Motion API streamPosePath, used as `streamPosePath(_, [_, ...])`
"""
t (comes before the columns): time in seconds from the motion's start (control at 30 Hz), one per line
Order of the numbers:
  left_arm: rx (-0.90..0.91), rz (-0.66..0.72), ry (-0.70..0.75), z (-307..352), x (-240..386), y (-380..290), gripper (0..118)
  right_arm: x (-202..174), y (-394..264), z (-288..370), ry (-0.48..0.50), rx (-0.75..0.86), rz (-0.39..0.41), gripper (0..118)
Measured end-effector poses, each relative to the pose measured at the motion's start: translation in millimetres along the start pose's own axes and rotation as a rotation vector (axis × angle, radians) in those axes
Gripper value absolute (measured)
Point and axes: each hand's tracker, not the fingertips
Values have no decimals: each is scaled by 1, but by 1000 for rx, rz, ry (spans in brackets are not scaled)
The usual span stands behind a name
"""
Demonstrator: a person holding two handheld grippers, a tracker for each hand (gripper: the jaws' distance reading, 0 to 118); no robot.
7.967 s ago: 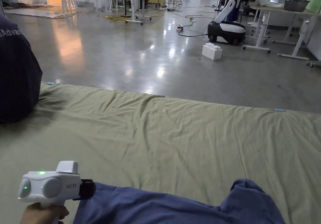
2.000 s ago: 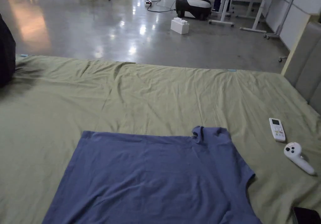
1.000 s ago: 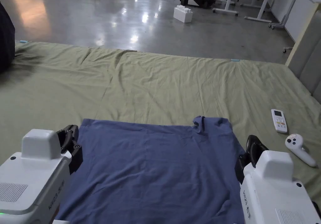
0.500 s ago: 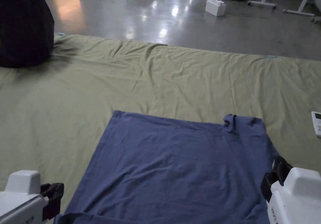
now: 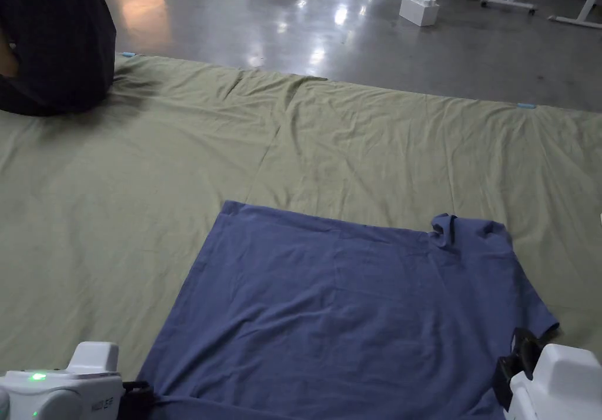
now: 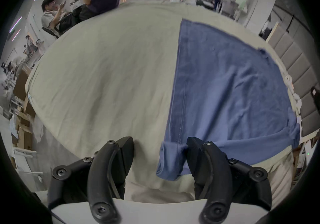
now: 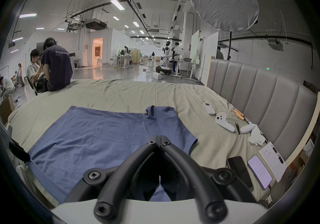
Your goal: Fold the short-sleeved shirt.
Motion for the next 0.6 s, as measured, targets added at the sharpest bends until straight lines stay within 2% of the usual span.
streamPosePath(0.07, [23, -24, 38, 4, 9, -3, 60, 4, -3, 1, -2, -12, 6, 1])
streamPosePath(0.2, [24, -87, 25, 6, 24, -6, 17, 11, -10, 2, -9, -39, 2, 1])
streamPosePath(0.23, [22, -99, 26, 6, 29, -6, 11, 13, -12, 2, -11, -47, -2, 1])
streamPosePath(0.4, [7, -135, 26, 9, 30, -2, 7, 36, -20, 16, -37, -111, -33, 1])
streamPosePath(0.53, [14, -117, 10, 18, 24, -2, 7, 65, -33, 28, -90, -253, -33, 2])
streamPosePath(0.57, [18, -109, 9, 18, 21, -1, 7, 73, -38, 30, -90, -307, -40, 3])
streamPosePath(0.6, [17, -103, 6, 19, 20, -2, 7, 79, -42, 31, -83, -354, -53, 12])
